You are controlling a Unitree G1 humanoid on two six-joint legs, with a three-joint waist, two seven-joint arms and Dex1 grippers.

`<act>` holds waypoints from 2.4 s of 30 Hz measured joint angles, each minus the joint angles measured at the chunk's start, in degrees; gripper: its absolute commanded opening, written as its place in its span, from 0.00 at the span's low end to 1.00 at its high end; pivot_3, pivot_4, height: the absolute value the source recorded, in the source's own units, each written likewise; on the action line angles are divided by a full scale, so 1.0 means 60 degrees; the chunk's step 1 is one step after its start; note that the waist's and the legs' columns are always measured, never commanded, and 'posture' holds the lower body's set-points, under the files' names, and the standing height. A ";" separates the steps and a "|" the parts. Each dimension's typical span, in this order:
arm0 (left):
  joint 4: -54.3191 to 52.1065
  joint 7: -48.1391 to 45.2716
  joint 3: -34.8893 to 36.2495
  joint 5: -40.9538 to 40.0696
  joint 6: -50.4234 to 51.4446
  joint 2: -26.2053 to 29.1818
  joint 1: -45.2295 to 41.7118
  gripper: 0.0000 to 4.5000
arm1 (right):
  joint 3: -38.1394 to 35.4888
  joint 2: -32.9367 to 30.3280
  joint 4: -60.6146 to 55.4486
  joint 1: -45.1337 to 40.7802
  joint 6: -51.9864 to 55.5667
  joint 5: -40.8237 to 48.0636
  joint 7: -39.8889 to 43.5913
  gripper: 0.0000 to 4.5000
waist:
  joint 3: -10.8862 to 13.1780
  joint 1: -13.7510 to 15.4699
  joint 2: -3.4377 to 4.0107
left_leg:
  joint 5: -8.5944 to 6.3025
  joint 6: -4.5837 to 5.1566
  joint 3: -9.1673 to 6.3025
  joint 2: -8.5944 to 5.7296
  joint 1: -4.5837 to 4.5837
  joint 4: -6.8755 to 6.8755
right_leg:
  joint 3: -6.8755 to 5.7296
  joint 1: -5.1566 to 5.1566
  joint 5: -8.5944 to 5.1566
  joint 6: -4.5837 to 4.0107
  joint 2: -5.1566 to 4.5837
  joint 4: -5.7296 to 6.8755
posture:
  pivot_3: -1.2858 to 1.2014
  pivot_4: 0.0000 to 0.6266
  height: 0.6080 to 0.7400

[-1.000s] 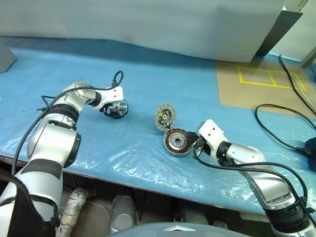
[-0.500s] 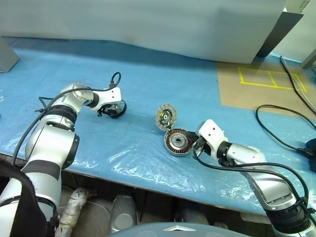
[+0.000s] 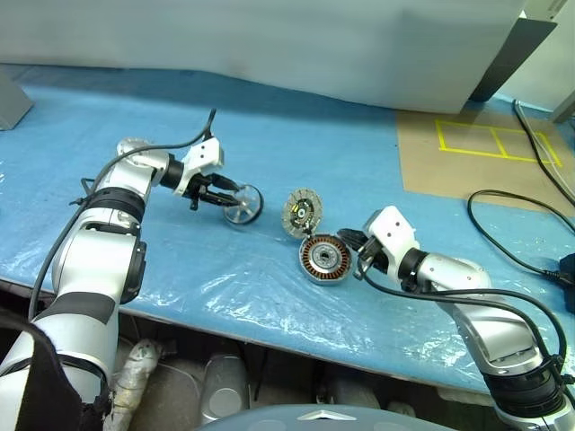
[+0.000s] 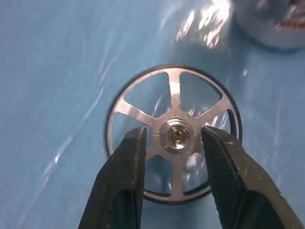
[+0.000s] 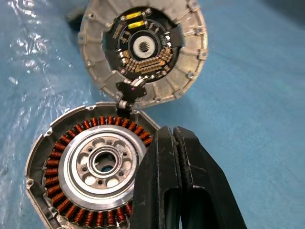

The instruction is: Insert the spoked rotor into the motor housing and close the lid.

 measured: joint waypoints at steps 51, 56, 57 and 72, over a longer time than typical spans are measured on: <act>0.1579 0.3633 -0.1843 0.2257 -0.2061 -0.1871 -0.0838 0.91 | -0.0443 -0.0287 -0.0626 0.0731 0.0293 0.0028 -0.0588 0.00 | 0.0024 0.0030 0.0027 | 0.0001 0.0000 -0.0025 -0.0007 -0.0020 0.0021 | -0.0068 0.0033 -0.0001 0.0003 -0.0006 -0.0008 | 0.52 0.24 1.00; 0.1576 0.3278 -0.1921 0.2380 -0.2489 -0.1871 -0.0819 0.91 | -0.0441 -0.0287 -0.0629 0.0735 0.0314 0.0005 -0.0625 0.00 | 0.0024 0.0030 0.0027 | 0.0001 0.0000 -0.0025 -0.0007 -0.0022 0.0020 | -0.0068 0.0032 -0.0001 0.0003 -0.0006 -0.0009 | 0.52 0.24 1.00; 0.1565 0.3134 -0.1916 0.2375 -0.2609 -0.1866 -0.0819 0.91 | -0.0441 -0.0287 -0.0631 0.0736 0.0335 0.0001 -0.0631 0.00 | 0.0024 0.0030 0.0027 | 0.0001 0.0000 -0.0024 -0.0006 -0.0022 0.0019 | -0.0068 0.0032 -0.0001 0.0003 -0.0006 -0.0009 | 0.52 0.24 1.00; 0.1536 0.2813 -0.1847 0.2361 -0.2922 -0.1729 -0.0575 0.91 | -0.0143 -0.0352 -0.0631 0.0731 0.0350 -0.0148 -0.0613 0.00 | 0.0024 0.0027 0.0028 | 0.0001 0.0000 -0.0024 -0.0006 -0.0021 0.0019 | -0.0068 0.0032 -0.0001 0.0002 -0.0006 -0.0009 | 0.52 0.24 1.00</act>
